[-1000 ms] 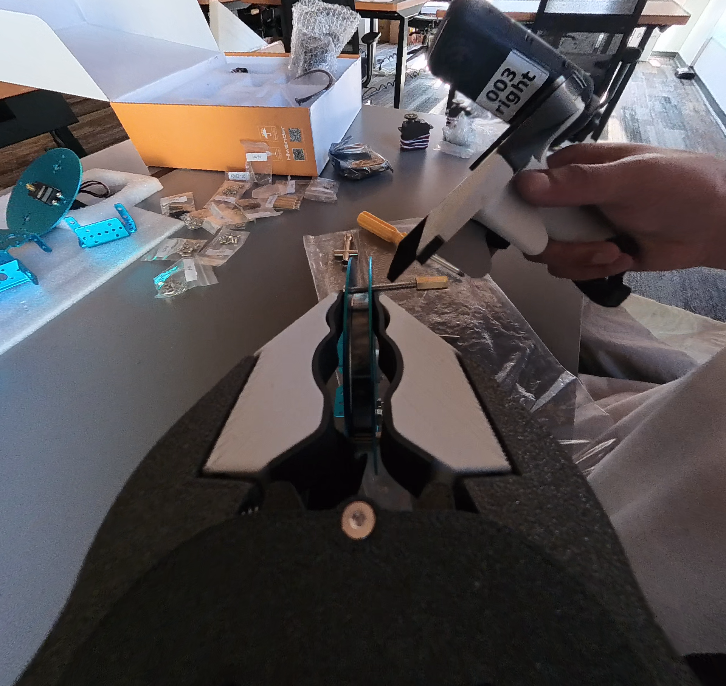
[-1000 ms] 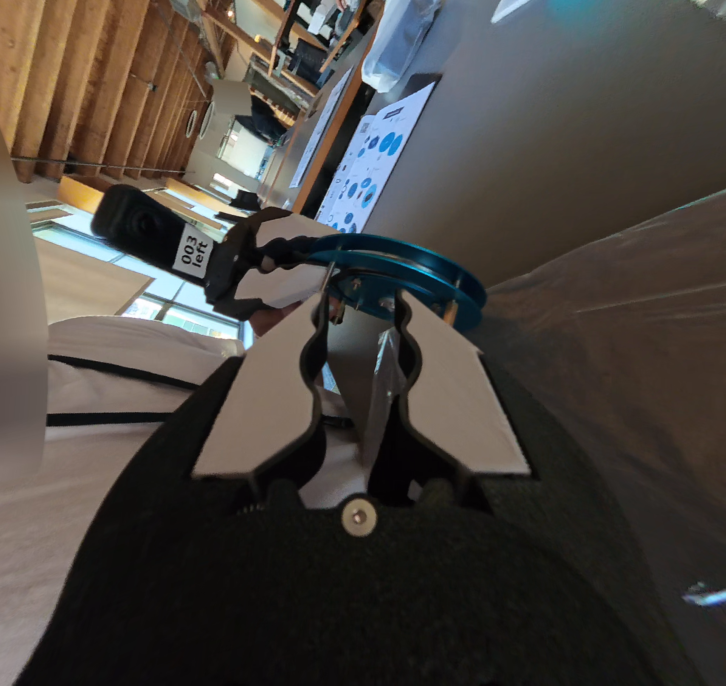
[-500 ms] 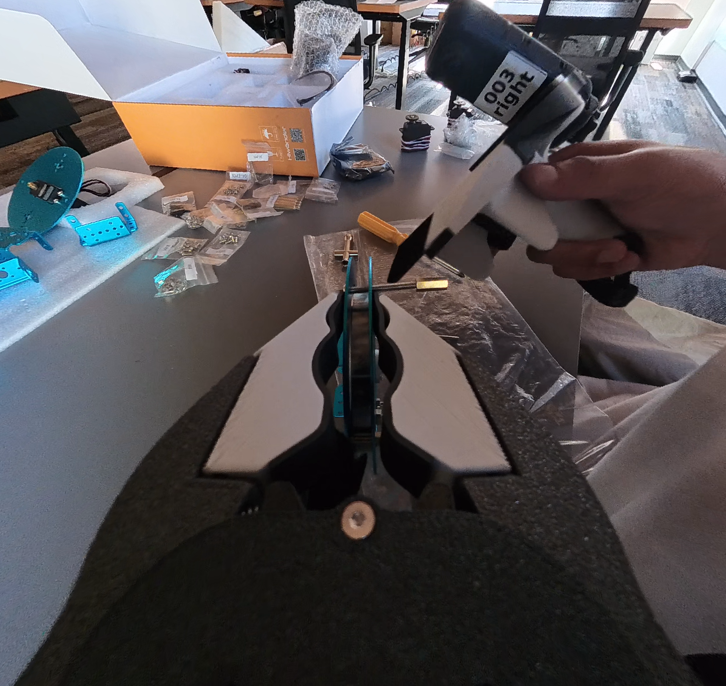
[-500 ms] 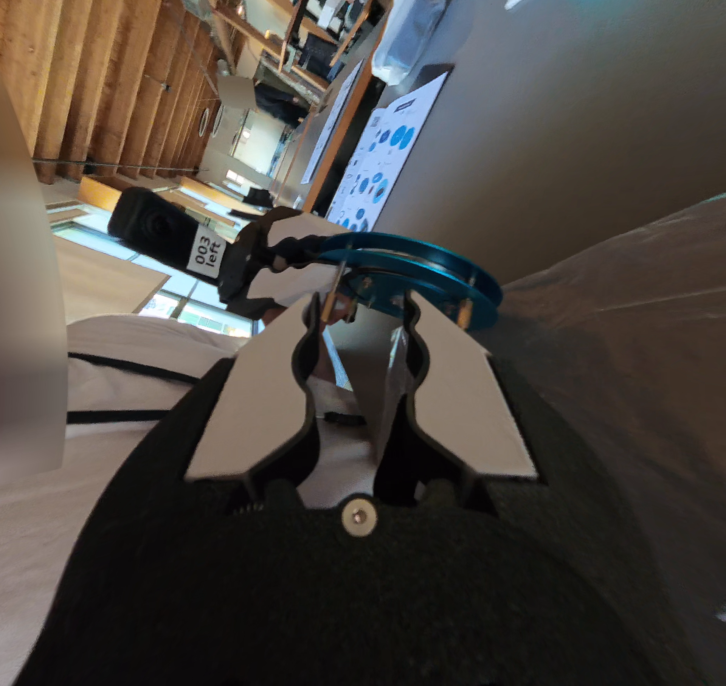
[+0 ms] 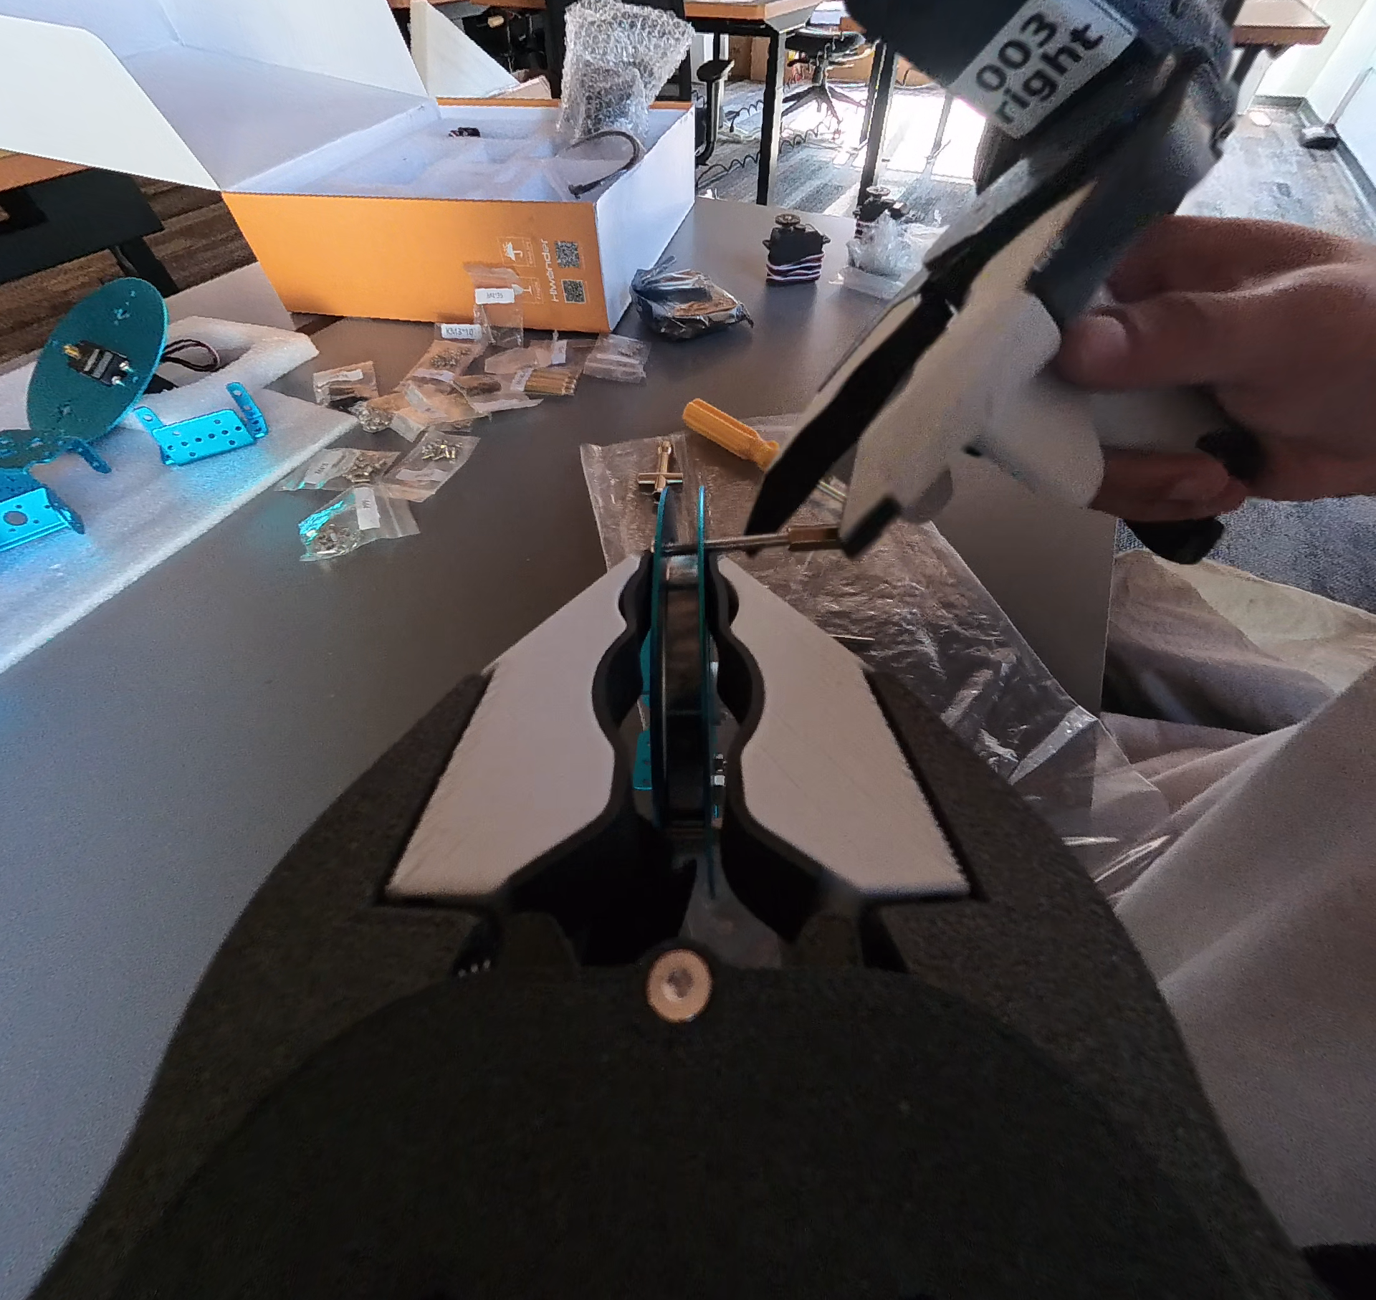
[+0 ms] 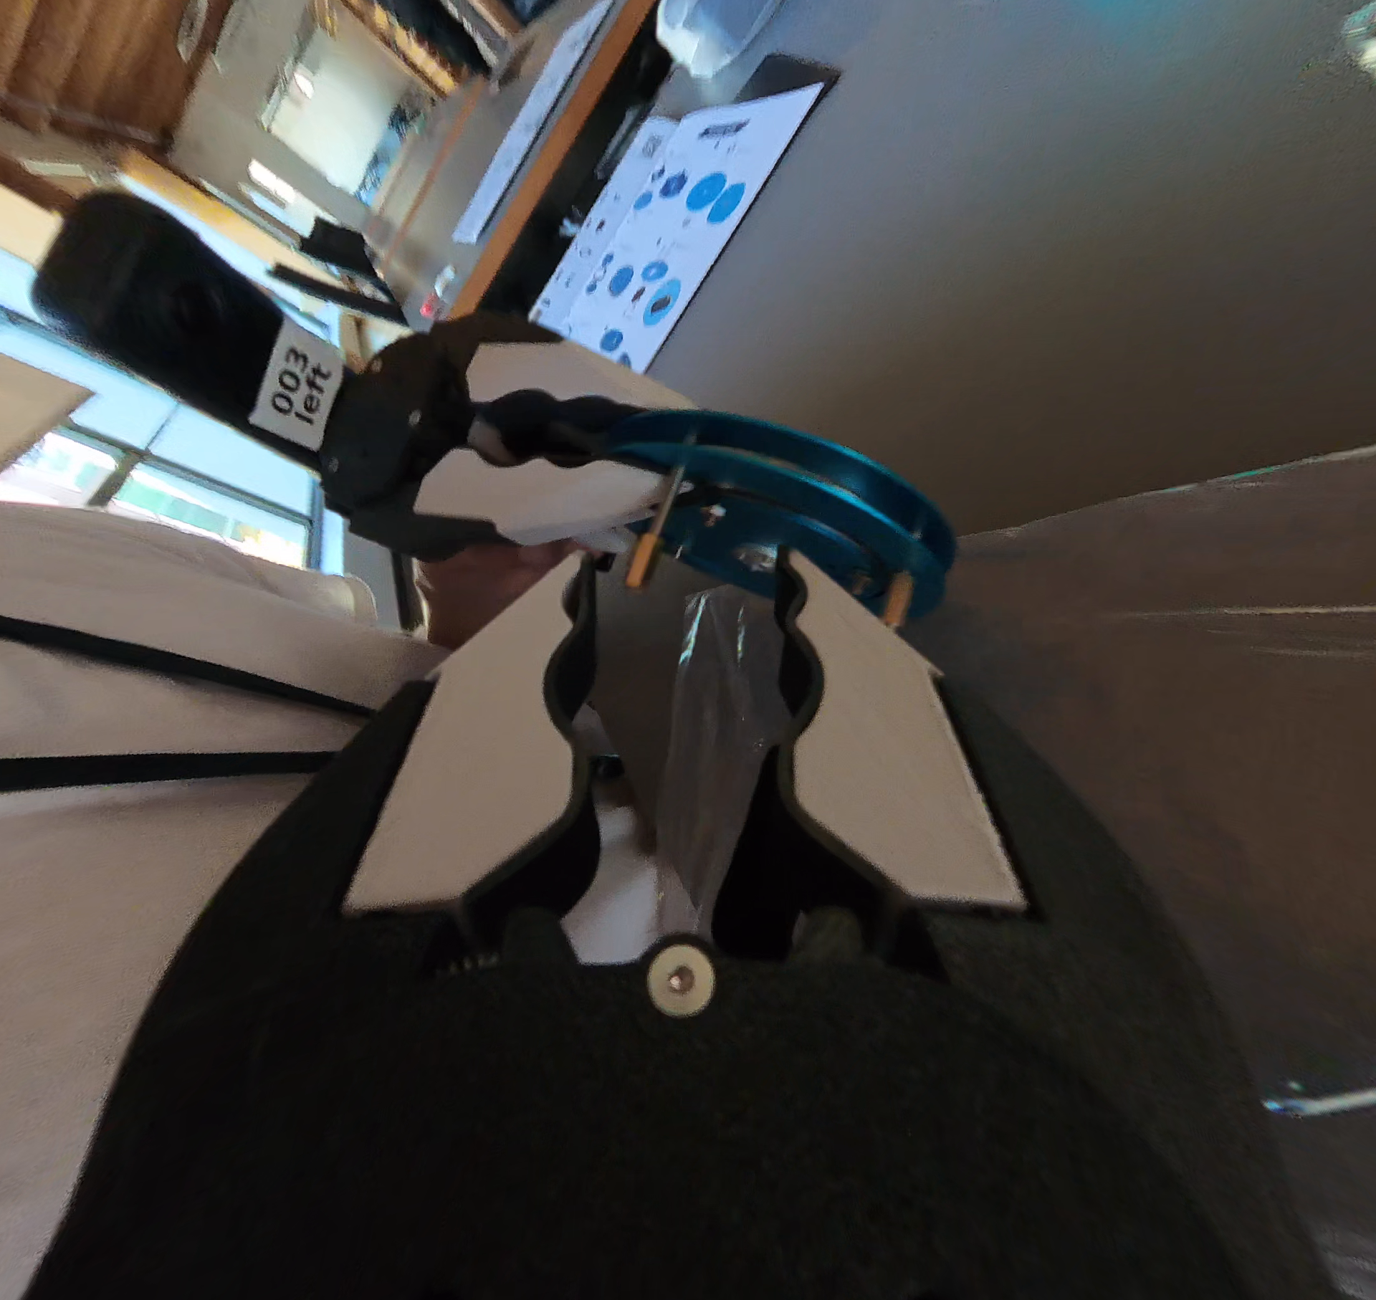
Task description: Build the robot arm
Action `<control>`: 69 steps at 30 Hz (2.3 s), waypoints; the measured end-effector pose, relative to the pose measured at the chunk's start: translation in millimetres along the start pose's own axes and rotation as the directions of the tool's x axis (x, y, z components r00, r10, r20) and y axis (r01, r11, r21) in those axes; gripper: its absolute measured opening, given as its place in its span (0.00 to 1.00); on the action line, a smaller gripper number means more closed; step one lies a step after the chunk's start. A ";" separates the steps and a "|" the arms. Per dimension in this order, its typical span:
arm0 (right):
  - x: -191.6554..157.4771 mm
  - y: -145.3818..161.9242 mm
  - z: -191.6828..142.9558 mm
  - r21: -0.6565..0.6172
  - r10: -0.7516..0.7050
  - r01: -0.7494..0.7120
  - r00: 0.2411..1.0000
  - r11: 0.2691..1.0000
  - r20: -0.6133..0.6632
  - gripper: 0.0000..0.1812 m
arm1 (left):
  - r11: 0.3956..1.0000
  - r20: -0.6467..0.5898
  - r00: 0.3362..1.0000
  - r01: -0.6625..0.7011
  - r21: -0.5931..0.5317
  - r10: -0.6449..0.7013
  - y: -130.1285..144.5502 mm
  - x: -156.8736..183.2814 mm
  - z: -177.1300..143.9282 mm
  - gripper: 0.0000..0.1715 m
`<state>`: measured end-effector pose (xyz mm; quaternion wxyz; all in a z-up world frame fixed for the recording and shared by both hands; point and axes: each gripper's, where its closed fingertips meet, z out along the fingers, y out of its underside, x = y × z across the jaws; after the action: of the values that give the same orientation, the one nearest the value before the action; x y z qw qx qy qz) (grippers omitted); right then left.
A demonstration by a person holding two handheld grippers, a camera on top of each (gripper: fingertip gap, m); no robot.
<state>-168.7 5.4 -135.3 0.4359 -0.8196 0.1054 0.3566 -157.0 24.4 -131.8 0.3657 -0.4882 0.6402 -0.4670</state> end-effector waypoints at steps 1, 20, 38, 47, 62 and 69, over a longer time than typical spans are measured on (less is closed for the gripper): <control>-1.9 2.8 4.1 -0.016 -0.022 0.021 1.000 1.000 -0.017 0.26 | 1.000 -0.001 1.000 0.000 0.000 0.000 -0.1 0.4 0.3 0.07; 22.1 -17.3 -20.0 0.033 -0.164 0.179 0.950 0.983 -0.265 0.20 | 1.000 0.007 1.000 -0.006 0.001 0.006 0.0 1.7 0.2 0.07; 2.3 -8.5 -7.1 -0.022 -0.232 0.233 0.946 0.972 -0.227 0.24 | 1.000 0.018 1.000 0.004 0.001 -0.004 -0.2 0.0 0.6 0.06; 31.7 -26.4 -34.7 0.082 -0.161 0.200 0.926 0.976 -0.341 0.16 | 1.000 0.021 1.000 0.003 0.002 -0.003 -0.2 0.7 1.3 0.07; 17.1 -25.5 -25.7 0.092 -0.167 0.199 0.947 0.976 -0.275 0.22 | 1.000 0.038 0.999 0.018 0.007 -0.018 0.1 -2.7 0.7 0.06; 17.6 -15.5 -9.9 0.015 -0.241 0.261 0.910 0.965 -0.337 0.27 | 1.000 0.045 0.999 0.009 0.003 -0.009 -0.1 -1.3 1.7 0.06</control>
<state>-143.6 9.2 -133.6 0.4783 -0.8612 0.0818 0.1513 -155.1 25.3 -132.2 0.3784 -0.5009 0.6291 -0.4585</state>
